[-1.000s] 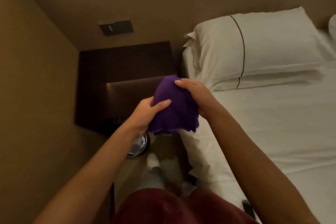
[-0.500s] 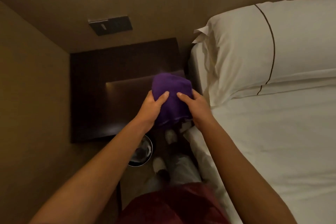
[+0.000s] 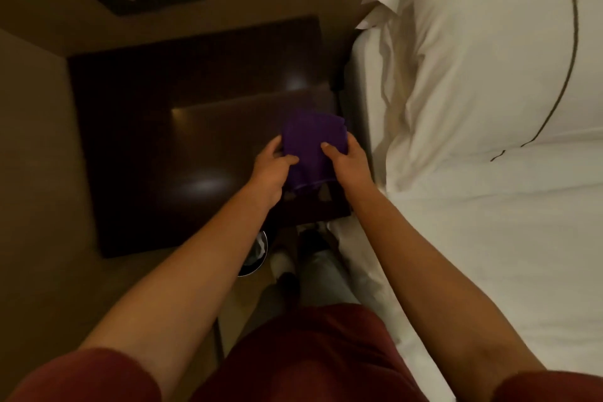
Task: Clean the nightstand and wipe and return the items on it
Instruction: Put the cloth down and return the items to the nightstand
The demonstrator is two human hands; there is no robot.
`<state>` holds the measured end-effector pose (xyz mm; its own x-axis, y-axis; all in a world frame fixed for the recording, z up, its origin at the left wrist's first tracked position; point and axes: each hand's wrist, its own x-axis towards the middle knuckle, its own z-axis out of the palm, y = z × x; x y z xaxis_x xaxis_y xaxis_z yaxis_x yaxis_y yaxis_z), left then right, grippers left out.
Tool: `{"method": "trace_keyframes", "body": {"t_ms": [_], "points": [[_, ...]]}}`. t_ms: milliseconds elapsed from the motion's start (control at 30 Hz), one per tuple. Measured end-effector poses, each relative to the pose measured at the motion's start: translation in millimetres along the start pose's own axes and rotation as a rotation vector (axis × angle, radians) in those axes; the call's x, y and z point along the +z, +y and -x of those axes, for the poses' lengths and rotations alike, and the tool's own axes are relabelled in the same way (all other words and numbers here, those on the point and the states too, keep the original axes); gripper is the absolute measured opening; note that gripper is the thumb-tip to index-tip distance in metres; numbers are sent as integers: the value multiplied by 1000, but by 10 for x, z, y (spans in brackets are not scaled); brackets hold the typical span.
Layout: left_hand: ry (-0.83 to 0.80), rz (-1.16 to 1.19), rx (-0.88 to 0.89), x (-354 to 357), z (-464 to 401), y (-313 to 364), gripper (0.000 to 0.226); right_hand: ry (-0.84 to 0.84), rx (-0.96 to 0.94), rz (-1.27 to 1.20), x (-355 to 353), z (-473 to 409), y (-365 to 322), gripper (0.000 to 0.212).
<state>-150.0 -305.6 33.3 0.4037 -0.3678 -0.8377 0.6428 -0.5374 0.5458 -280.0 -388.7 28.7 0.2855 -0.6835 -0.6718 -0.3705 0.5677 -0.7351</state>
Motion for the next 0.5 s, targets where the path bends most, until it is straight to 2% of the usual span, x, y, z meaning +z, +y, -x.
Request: {"method": "trace_keyframes", "body": {"t_ms": [300, 500], "points": [[122, -116, 51, 55, -215, -166, 65, 16, -55, 306, 18, -146, 199, 61], [153, -266, 113, 50, -220, -199, 62, 78, -113, 376, 66, -128, 212, 90]]}}
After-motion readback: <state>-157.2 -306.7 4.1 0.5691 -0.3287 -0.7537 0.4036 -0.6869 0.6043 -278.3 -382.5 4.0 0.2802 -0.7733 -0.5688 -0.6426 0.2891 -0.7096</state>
